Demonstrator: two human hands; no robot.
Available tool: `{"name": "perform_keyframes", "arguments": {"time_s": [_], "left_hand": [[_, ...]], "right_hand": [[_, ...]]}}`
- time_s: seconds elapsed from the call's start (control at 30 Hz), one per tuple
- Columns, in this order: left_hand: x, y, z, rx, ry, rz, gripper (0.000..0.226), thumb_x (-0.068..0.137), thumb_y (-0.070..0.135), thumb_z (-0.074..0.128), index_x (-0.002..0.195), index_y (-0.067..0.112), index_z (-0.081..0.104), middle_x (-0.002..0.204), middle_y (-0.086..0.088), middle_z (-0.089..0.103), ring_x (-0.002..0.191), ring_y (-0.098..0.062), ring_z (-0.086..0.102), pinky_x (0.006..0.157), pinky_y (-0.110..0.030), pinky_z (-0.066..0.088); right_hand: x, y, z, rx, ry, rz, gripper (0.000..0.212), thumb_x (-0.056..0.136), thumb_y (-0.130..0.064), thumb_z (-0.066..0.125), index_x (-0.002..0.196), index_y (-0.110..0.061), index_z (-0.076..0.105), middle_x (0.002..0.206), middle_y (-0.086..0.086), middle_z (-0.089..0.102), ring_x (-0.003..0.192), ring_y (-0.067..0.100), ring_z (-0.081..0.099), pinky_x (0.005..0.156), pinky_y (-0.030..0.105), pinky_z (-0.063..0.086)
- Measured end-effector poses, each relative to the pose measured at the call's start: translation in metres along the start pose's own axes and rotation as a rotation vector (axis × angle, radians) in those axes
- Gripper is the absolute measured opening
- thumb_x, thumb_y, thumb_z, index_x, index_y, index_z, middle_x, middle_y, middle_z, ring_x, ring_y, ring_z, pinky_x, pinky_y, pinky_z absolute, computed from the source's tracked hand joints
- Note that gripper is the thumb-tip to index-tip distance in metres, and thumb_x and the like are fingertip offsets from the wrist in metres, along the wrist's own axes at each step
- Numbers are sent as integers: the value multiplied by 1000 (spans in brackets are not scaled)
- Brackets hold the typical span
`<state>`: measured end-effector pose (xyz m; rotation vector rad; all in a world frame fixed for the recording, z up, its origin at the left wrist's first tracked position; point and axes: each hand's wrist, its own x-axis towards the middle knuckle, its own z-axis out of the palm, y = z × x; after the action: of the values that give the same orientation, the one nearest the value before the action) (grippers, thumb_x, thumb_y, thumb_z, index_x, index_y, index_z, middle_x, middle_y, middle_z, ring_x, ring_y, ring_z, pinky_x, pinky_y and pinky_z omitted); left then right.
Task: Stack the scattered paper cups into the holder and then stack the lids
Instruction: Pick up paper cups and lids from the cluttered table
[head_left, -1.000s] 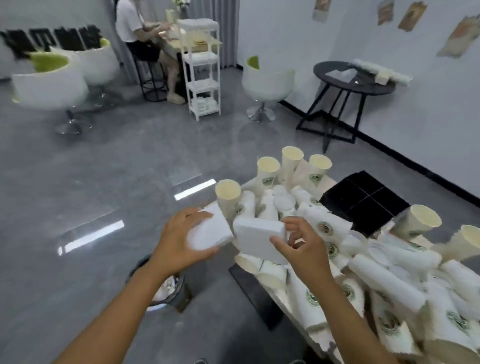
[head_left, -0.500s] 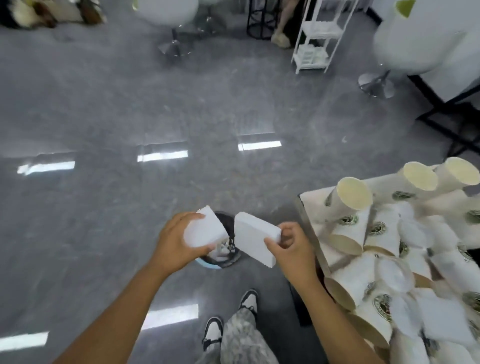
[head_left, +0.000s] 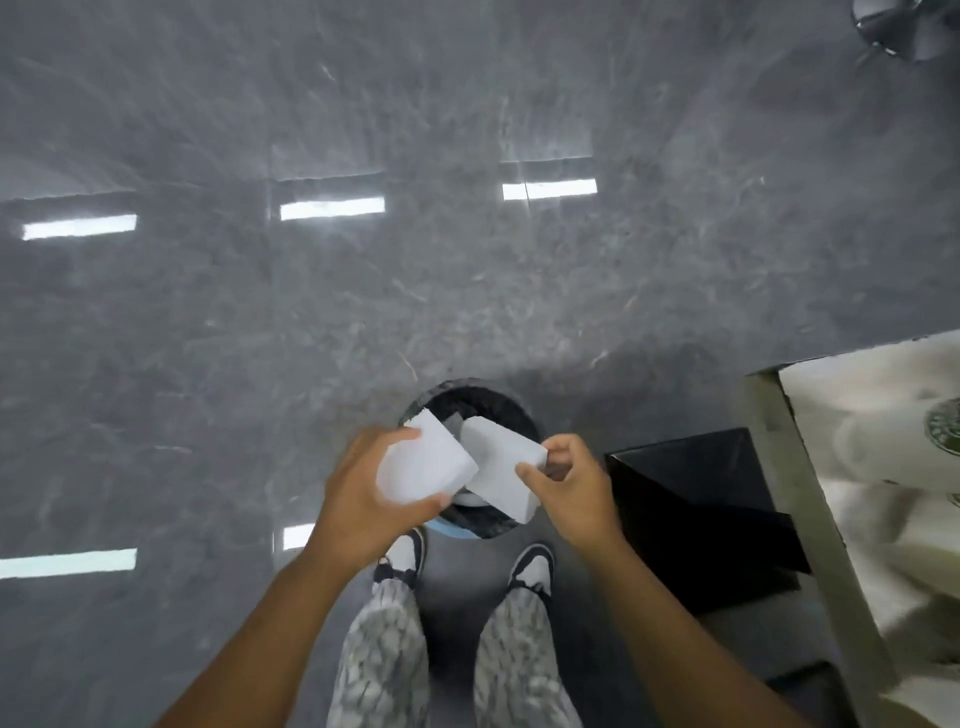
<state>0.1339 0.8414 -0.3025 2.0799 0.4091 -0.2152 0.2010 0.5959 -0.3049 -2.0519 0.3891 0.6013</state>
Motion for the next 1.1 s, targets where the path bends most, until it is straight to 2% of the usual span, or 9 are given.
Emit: {"name": "perform_keyframes", "arguments": {"time_s": [0.07,0.17,0.23,0.37,0.43,0.57,0.67,0.8,1.1], "left_hand": [[11,-12,7,-9,-43,-3,75,58,51,95,123,50,59,126,39,46,124,-3,49,96,-14,40],[29,-25,19,-27,-100,4,77,53,67,85,124,48,60,128,37,46,125,-1,49,104,-28,46],[41,-26,28,-25,-123,-4,81,51,70,83,125,48,59,131,36,46,128,-2,48,110,-37,45],[55,-27,37,24,-210,-63,99,46,81,78,137,51,51,157,23,36,150,-10,33,123,-47,32],[57,-27,35,6,-235,-42,95,54,75,82,140,49,52,158,20,37,149,-8,34,123,-46,34],[57,-4,20,-33,-244,66,74,73,33,94,135,42,56,143,22,51,133,1,50,113,-28,45],[49,33,7,-64,-251,147,69,74,24,94,127,51,58,131,32,56,126,5,55,102,-21,49],[22,105,-1,-117,-321,242,73,74,17,94,122,60,60,128,33,59,126,7,54,102,-30,50],[-68,286,12,-108,-636,550,64,77,27,91,126,55,60,130,30,61,128,2,56,99,-28,51]], "right_hand": [[15,9,17,-3,-20,41,38,87,-23,83,116,-16,60,105,-2,67,83,5,61,61,6,45],[24,23,34,-15,-15,65,41,88,-20,82,122,-14,60,109,0,65,84,10,61,60,5,44],[24,31,40,-10,0,34,40,86,-15,83,119,-19,60,106,-3,66,74,2,62,63,8,48],[19,43,39,24,8,9,48,83,-4,83,119,-24,58,106,-1,63,60,-3,57,63,13,52],[14,42,36,21,11,-2,50,84,-4,83,122,-24,58,110,0,62,62,1,58,63,14,53],[-1,24,21,78,1,-37,52,85,-5,82,129,-19,58,115,2,61,73,12,62,65,15,53],[-25,0,0,157,66,-103,52,83,-9,84,127,-24,60,115,0,63,84,8,66,71,18,54],[-89,-38,-43,259,267,-172,58,78,-22,87,124,-43,57,117,-11,63,89,8,68,77,20,55],[-261,-48,-164,401,662,-157,57,81,-23,87,127,-41,58,115,-25,63,98,9,65,77,26,57]]}}
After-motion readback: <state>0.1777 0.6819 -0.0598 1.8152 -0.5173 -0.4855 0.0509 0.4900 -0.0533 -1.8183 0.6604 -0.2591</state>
